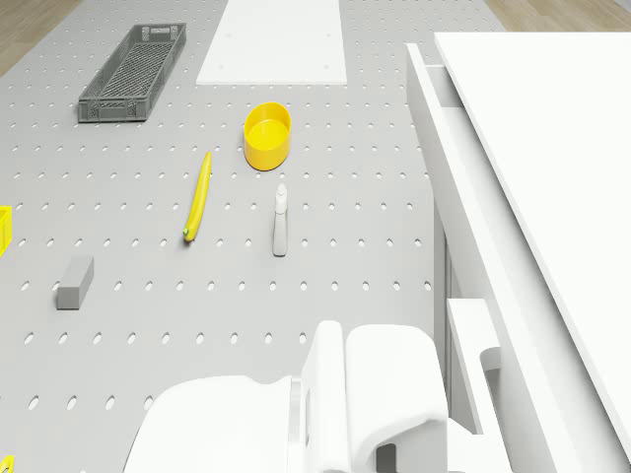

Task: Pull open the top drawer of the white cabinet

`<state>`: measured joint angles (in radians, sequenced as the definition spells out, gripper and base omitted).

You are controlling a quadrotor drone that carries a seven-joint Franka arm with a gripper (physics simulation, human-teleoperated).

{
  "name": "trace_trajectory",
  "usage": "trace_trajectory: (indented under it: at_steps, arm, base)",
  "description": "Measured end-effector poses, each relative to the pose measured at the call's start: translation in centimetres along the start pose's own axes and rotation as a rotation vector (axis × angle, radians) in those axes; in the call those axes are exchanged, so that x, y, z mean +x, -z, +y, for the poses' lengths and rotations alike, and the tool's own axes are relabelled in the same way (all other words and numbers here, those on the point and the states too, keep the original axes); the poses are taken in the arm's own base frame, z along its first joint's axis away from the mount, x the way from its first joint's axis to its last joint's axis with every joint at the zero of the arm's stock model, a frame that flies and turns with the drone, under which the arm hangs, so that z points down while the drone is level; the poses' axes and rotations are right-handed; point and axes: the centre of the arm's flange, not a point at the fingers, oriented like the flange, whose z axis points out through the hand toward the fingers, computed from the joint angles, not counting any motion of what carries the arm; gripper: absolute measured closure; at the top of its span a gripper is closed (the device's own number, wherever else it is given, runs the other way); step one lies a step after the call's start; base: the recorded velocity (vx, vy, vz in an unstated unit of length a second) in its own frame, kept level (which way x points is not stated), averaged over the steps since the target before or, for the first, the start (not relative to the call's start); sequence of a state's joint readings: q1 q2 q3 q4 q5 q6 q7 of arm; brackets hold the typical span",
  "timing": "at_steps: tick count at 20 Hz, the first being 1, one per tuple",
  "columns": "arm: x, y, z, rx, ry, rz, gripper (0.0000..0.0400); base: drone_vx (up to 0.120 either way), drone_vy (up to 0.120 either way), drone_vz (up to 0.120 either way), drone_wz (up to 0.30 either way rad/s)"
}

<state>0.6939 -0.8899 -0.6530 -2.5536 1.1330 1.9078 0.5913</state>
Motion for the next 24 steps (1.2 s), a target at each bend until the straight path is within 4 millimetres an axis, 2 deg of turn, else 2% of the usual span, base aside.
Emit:
trace_trajectory:
  at_steps: [5, 7, 9, 14, 22, 23, 24]
  arm:
    - [0.0, 1.8, 0.0, 0.001, 0.000, 0.000, 0.0291]
    - [0.0, 2.4, 0.0, 0.001, 0.001, 0.000, 0.0214]
    - [0.0, 2.8, 0.0, 0.001, 0.001, 0.000, 0.0167]
    - [0.0, 2.2, 0.0, 0.001, 0.001, -0.001, 0.0116]
    - [0.0, -0.4, 0.0, 0.001, 0.001, -0.001, 0.0098]
    - [0.0, -0.5, 0.0, 0.001, 0.001, -0.001, 0.0113]
    - [0.0, -0.7, 0.0, 0.001, 0.001, -0.001, 0.0153]
  base:
    - [0.000, 0.000, 0.000, 0.000]
    - [0.000, 0.000, 0.000, 0.000]
    - [0.000, 0.000, 0.000, 0.000]
    - [0.000, 0.000, 0.000, 0.000]
    - [0.000, 0.000, 0.000, 0.000]
    - [0.000, 0.000, 0.000, 0.000]
    - [0.000, 0.000, 0.000, 0.000]
